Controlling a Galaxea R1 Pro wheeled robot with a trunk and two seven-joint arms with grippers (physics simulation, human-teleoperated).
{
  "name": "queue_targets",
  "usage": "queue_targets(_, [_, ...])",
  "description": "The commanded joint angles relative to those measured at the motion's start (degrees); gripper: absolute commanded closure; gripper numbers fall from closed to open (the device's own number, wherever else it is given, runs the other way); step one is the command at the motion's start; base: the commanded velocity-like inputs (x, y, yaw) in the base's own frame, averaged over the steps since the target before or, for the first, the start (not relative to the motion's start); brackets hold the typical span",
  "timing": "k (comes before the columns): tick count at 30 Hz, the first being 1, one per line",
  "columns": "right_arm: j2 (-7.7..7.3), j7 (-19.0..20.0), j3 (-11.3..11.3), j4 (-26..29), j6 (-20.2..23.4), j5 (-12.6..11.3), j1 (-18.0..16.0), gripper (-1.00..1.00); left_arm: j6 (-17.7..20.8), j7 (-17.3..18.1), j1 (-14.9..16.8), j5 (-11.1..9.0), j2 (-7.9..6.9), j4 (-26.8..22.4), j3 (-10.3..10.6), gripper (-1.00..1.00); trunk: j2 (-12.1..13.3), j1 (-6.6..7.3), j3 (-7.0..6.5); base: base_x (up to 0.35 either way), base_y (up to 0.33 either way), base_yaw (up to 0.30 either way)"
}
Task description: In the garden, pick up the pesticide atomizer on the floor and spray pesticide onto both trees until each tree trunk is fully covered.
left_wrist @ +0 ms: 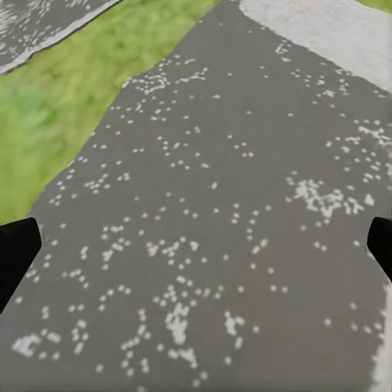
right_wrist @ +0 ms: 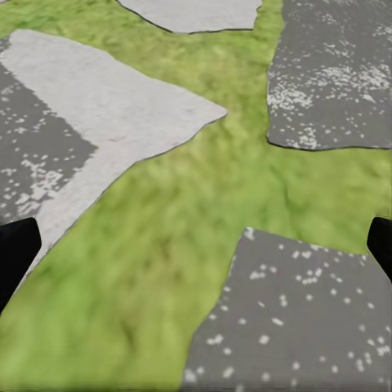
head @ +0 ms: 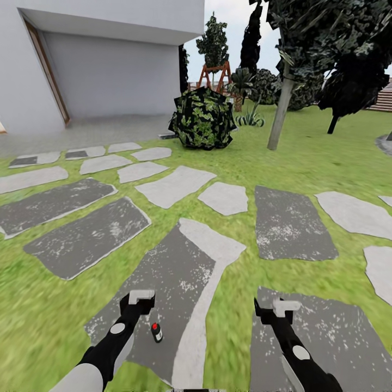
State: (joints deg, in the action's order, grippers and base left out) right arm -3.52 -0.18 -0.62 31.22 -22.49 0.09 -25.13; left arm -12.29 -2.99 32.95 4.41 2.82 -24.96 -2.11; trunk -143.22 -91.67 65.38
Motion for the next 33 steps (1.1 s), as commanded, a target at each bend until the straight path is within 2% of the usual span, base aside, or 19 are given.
queue_targets(1, [0.0, 0.0, 0.0, 0.0, 0.0, 0.0, 0.0, -1.0, 0.0, 0.0, 0.0, 0.0, 0.0, 0.0, 0.0, -1.0, 0.0, -0.03, 0.32, 0.0, 0.0, 0.0])
queue_targets(24, [0.0, 0.0, 0.1, 0.0, 0.0, 0.0, 0.0, -1.0, -0.1, 0.0, 0.0, -0.2, -0.27, 0.0, -0.2, -1.0, -0.3, -0.62, 7.52, 0.0, 0.0, 0.0])
queue_targets(33, [0.0, 0.0, 0.2, -0.1, 0.0, 0.0, 0.0, -1.0, -0.2, 0.1, -0.1, 0.2, -0.29, 0.0, -0.1, -1.0, -0.3, -0.62, 7.99, 0.0, 0.0, -0.037])
